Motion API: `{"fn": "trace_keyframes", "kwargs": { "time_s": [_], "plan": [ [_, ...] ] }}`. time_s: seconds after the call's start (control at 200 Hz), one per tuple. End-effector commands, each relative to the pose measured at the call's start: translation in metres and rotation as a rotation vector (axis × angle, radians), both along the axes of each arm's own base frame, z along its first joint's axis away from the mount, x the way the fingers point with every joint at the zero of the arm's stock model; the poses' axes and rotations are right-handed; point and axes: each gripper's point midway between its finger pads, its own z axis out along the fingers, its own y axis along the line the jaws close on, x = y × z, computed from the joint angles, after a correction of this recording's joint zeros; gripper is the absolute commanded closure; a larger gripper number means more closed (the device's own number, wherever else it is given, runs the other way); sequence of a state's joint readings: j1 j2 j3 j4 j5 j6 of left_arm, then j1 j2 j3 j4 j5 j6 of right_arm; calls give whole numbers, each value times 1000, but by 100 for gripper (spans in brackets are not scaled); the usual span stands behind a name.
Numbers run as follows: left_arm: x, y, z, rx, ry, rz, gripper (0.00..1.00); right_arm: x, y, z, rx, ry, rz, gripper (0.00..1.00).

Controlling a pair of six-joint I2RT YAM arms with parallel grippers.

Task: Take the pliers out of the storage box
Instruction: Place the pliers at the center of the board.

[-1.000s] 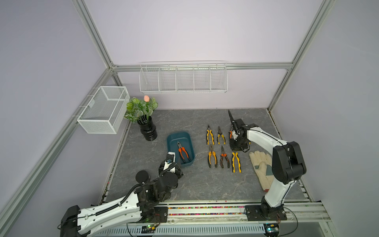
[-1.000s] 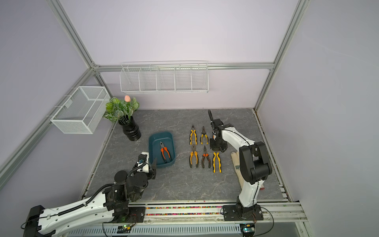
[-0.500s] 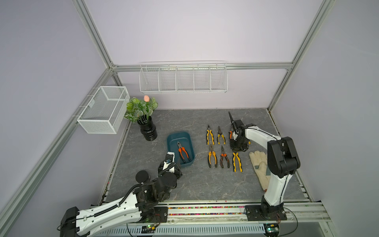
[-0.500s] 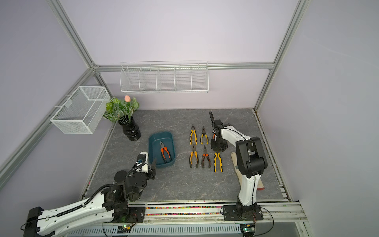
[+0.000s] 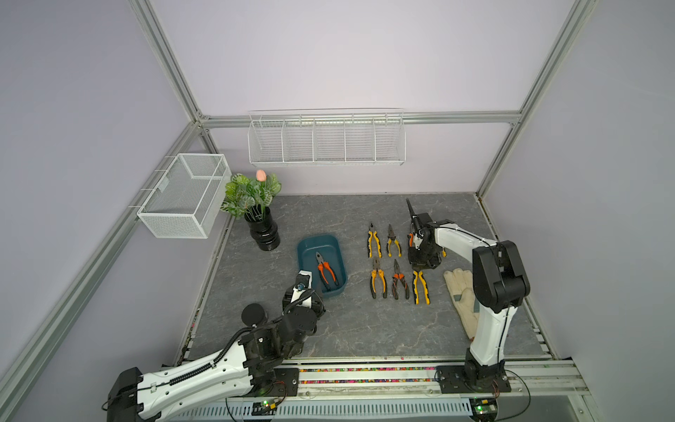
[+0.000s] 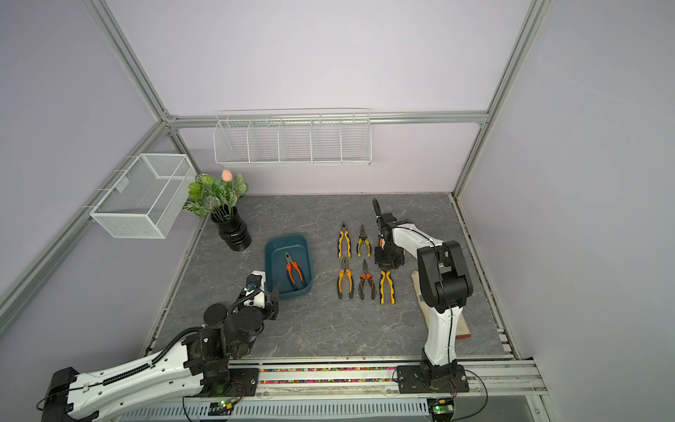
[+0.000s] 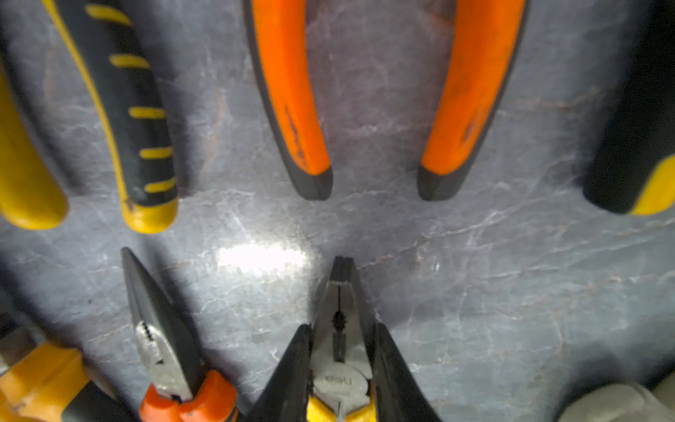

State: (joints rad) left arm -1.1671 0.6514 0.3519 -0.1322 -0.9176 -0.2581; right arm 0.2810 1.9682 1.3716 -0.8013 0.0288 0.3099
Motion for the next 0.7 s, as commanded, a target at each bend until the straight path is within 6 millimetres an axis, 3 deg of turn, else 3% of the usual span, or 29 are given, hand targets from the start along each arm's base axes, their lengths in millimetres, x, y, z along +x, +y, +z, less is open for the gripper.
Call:
{"fn": "trace_keyframes", "kwargs": {
  "time_s": [0.0, 0.065, 0.19, 0.405, 0.475, 0.695],
  "plan": [
    [2, -3, 11, -48, 7, 3, 38, 9, 1, 5, 12, -28, -19, 58],
    [3, -4, 9, -46, 20, 2, 36, 9, 1, 8, 16, -36, -21, 49],
    [14, -3, -2, -48, 116, 26, 33, 5, 2, 27, 32, -87, -24, 46],
    [54, 2, -44, 27, 433, 154, 35, -27, 15, 111, 65, -291, 11, 45],
    [63, -7, -60, 21, 539, 156, 42, -42, 23, 129, 78, -323, 34, 45],
    [83, -19, -95, 29, 708, 242, 44, -77, 33, 145, 155, -352, 47, 45]
  ]
}}
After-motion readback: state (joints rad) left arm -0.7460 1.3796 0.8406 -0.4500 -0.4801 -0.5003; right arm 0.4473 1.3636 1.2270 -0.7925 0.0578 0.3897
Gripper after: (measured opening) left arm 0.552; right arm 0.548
